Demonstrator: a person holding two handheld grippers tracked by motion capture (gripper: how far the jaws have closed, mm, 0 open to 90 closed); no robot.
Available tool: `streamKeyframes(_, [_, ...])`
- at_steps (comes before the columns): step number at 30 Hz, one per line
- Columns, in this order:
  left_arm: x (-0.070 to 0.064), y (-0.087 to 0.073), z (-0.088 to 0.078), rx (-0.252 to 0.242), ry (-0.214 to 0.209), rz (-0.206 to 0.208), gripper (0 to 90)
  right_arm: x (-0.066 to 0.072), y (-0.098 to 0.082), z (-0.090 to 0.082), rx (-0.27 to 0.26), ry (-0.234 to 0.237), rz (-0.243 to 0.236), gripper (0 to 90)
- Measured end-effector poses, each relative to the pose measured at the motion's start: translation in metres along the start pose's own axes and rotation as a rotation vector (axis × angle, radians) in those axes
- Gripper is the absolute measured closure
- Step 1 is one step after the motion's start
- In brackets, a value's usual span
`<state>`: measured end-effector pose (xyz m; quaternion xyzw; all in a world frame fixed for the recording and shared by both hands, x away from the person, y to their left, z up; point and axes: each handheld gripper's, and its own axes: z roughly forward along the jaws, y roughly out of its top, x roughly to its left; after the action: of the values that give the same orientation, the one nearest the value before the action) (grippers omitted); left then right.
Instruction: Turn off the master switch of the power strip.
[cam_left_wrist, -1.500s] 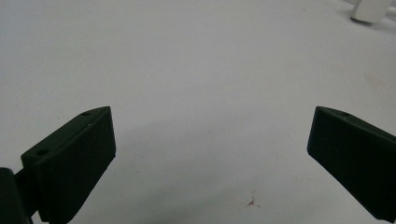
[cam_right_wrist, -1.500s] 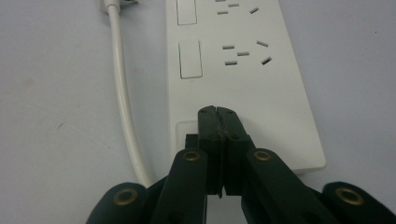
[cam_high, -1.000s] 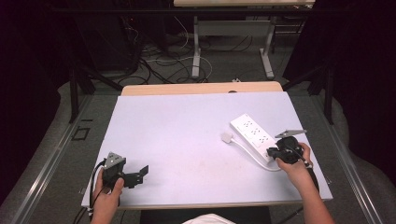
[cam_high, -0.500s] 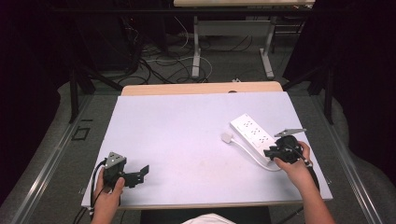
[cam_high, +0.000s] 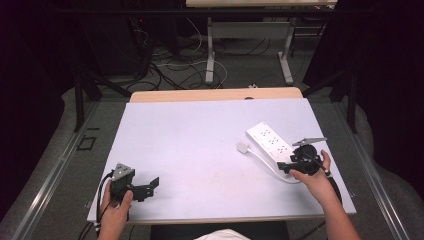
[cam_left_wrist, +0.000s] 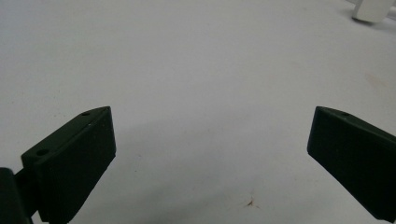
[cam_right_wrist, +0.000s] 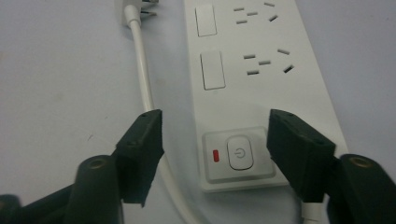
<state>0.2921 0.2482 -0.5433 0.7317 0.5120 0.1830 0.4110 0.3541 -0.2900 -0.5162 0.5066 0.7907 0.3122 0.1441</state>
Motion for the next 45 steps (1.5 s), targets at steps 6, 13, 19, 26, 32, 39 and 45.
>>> streamKeyframes(6, [0.000,0.000,-0.001,-0.002,0.000,0.003,1.3,0.006,0.001,-0.001,-0.019,-0.025,0.005,19.9])
streamKeyframes(13, [0.001,-0.001,-0.003,-0.001,0.001,-0.003,1.3,0.008,0.004,-0.004,-0.010,0.015,0.023,14.8])
streamKeyframes(19, [0.001,-0.001,-0.004,-0.002,0.000,-0.002,1.3,0.009,0.008,-0.006,-0.006,0.012,0.026,12.2])
streamKeyframes(26, [0.002,-0.001,-0.004,-0.006,0.003,-0.001,1.3,0.007,0.008,-0.008,-0.001,-0.009,-0.009,1.8])
streamKeyframes(32, [0.001,-0.001,-0.004,-0.009,0.000,-0.007,1.3,0.008,0.005,-0.010,0.009,-0.047,-0.022,0.0])
streamKeyframes(39, [0.001,-0.001,-0.004,-0.010,0.002,-0.008,1.3,0.006,0.001,-0.011,0.004,-0.054,-0.043,0.0])
streamKeyframes(45, [0.001,-0.001,-0.004,-0.011,0.001,-0.009,1.3,0.006,-0.001,-0.014,-0.007,-0.054,-0.042,0.0])
